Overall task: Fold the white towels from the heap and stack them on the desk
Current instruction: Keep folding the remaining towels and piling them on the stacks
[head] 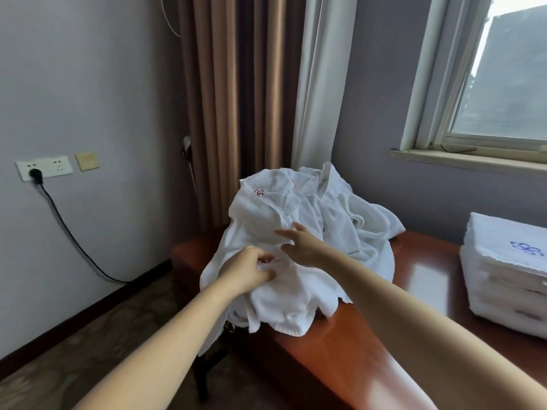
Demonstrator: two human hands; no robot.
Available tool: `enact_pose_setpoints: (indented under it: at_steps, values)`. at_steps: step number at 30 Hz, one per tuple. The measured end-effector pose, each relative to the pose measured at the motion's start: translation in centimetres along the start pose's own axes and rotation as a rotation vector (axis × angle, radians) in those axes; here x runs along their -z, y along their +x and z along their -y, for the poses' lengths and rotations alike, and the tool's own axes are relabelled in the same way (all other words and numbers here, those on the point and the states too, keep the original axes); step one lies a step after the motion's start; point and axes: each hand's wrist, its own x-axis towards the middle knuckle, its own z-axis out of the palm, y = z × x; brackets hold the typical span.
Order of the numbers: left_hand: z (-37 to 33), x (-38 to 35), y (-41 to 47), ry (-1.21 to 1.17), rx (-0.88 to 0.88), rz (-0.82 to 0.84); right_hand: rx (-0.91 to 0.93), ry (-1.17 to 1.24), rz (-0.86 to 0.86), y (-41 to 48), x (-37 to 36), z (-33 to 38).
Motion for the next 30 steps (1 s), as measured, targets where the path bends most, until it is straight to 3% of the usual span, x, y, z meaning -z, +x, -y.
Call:
enact_pose_setpoints:
  at_steps: [5, 8, 11, 15, 17, 19, 21, 22, 25, 28, 30]
  values:
    - [0.1, 0.1, 0.7, -0.421, 0.152, -0.054, 0.03, -0.112, -0.061, 0.3, -0.4, 0.7]
    - [-0.7, 1.7, 1.5, -0.628, 0.169, -0.125, 0.184, 0.131, -0.153, -1.1, -0.2, 2.0]
    - [-1.6, 2.4, 1.9, -0.68, 0.192, -0.165, 0.211, 0.366, -0.069, -2.9, 0.3, 3.2]
    - [-2.2, 2.4, 2.0, -0.666, 0.186, -0.241, 0.219, 0.445, 0.047, -4.6, 1.5, 3.3]
    - [-2.9, 2.9, 1.6, -0.636, 0.163, -0.24, 0.228, 0.565, -0.009, -5.2, 2.2, 3.2]
    - [-3.9, 3.3, 1.0, -0.612, 0.112, -0.265, 0.217, 0.641, -0.221, -5.6, 3.0, 3.2]
    - [-5.2, 3.6, 0.4, -0.663, 0.082, -0.279, 0.248, 0.484, -0.428, -5.9, 4.2, 2.7]
    - [-6.0, 3.7, 0.1, -0.698, 0.054, -0.275, 0.286, 0.335, -0.445, -6.0, 4.9, 2.4]
    - [-8.7, 3.8, -1.3, -0.732, -0.093, -0.211, 0.387, -0.076, -0.347, -6.6, 6.5, 1.9]
    - [-10.8, 4.1, -2.3, -0.676, -0.2, -0.167, 0.452, -0.159, -0.387, -7.5, 7.5, 1.9]
    - [-11.9, 4.4, -2.7, -0.652, -0.224, -0.226, 0.429, -0.278, -0.363, -8.3, 8.5, 1.2]
